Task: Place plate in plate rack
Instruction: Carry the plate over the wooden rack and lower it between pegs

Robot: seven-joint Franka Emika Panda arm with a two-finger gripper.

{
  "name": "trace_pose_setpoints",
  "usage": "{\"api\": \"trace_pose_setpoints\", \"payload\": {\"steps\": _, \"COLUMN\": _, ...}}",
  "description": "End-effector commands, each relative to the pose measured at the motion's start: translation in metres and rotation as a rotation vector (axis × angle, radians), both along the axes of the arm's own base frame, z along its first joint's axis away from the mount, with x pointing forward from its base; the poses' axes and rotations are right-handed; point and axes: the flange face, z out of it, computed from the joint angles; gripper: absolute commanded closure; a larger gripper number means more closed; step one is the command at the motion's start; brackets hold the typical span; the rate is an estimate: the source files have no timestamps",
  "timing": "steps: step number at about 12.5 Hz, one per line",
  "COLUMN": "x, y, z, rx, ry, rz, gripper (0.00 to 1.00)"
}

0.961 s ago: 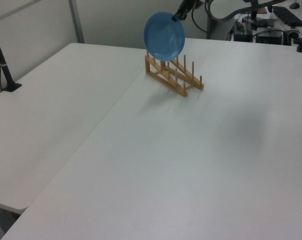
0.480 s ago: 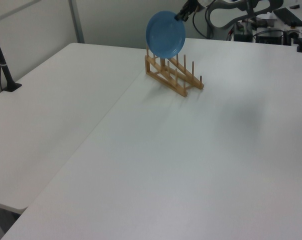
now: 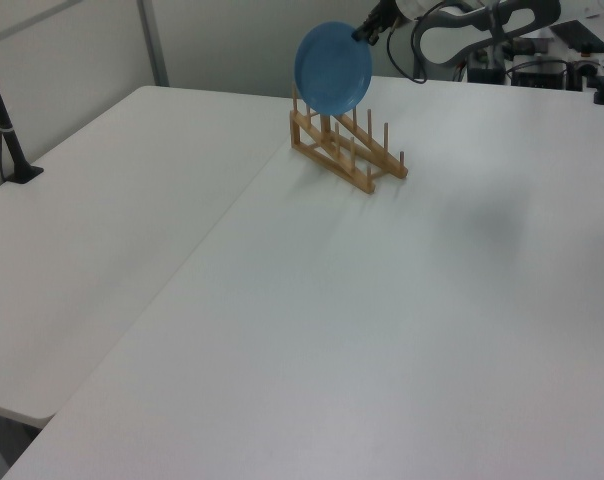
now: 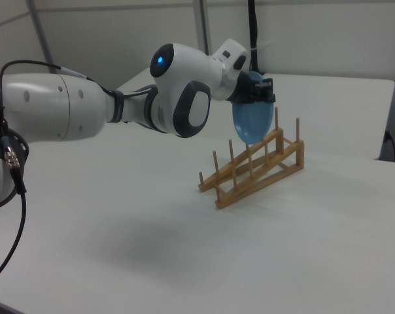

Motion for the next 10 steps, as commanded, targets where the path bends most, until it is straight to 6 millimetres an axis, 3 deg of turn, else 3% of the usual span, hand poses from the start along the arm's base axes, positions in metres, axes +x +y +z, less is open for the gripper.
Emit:
{"api": "trace_pose_setpoints", "payload": {"steps": 1, "x": -0.004, "y": -0.004, "z": -0.013, "rx": -0.019, "ry": -0.002, "rz": 0.002, "gripper": 1.00}}
{"api": "trace_pose_setpoints", "payload": {"steps": 6, "x": -0.006, "y": -0.004, "z": -0.038, "rx": -0.062, "ry": -0.001, "rz": 0.037, "gripper": 1.00}}
{"api": "trace_pose_setpoints", "payload": {"steps": 10, "x": -0.010, "y": -0.011, "z": -0.046, "rx": -0.070, "ry": 0.020, "rz": 0.035, "gripper": 0.99}}
